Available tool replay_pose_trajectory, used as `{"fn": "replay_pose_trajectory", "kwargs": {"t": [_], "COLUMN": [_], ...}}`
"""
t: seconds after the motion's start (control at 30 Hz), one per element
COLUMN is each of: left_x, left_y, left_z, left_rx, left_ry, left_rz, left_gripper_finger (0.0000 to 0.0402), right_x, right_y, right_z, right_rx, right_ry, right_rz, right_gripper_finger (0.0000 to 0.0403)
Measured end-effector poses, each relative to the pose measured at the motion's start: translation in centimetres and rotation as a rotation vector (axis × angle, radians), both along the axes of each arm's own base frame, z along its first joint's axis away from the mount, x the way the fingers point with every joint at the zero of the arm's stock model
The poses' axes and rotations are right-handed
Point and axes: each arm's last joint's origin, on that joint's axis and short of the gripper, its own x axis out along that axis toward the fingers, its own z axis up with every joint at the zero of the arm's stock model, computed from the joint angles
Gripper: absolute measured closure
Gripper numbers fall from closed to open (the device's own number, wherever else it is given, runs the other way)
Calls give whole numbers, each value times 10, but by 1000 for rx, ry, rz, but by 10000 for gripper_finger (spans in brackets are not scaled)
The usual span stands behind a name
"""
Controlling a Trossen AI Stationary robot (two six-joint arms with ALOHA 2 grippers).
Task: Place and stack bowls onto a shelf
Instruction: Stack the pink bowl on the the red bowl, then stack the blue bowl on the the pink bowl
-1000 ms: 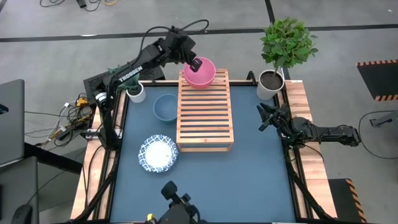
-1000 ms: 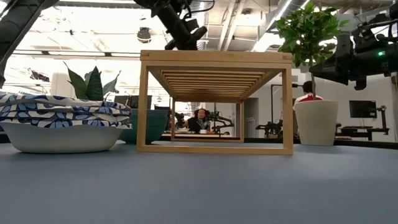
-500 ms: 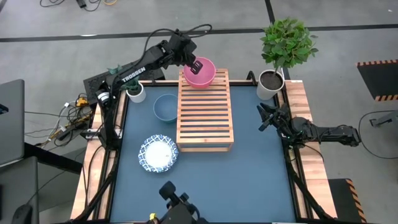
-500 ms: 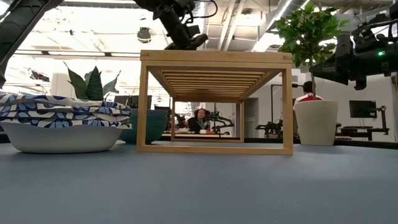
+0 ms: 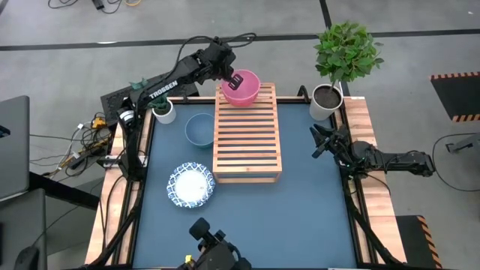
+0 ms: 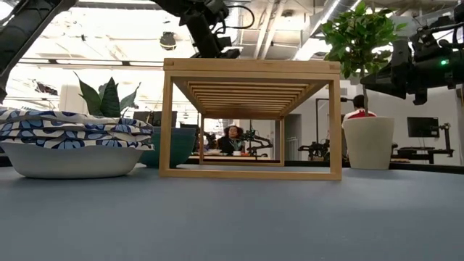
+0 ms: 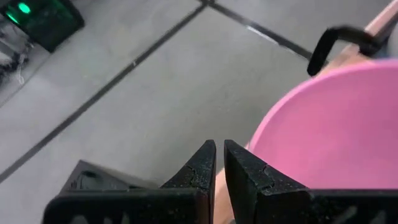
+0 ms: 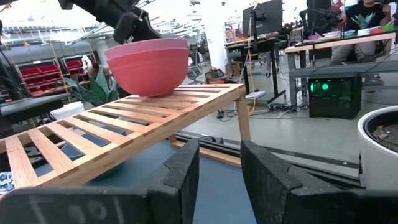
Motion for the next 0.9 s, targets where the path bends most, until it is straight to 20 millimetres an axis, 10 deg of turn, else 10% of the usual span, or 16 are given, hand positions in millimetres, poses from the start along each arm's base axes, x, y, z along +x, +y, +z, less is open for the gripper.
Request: {"fn": "replay_pose_trajectory", "kwargs": {"t": [0.5,0.9], "left_x": [-38,-96], "left_y": [-20,-19], "left_z": [32,35], "left_rx": [91,-288], "left_ry": [215,172], "left_rz": [15,-69], "left_gripper_finger": [376,276], "right_x": [0,0], "right_y": [0,0], "right_z": [0,-1], "right_rx": [-1,-1], "right_ry": [1,9], "right_rz": [0,0], "right_gripper_finger": [259,259]}}
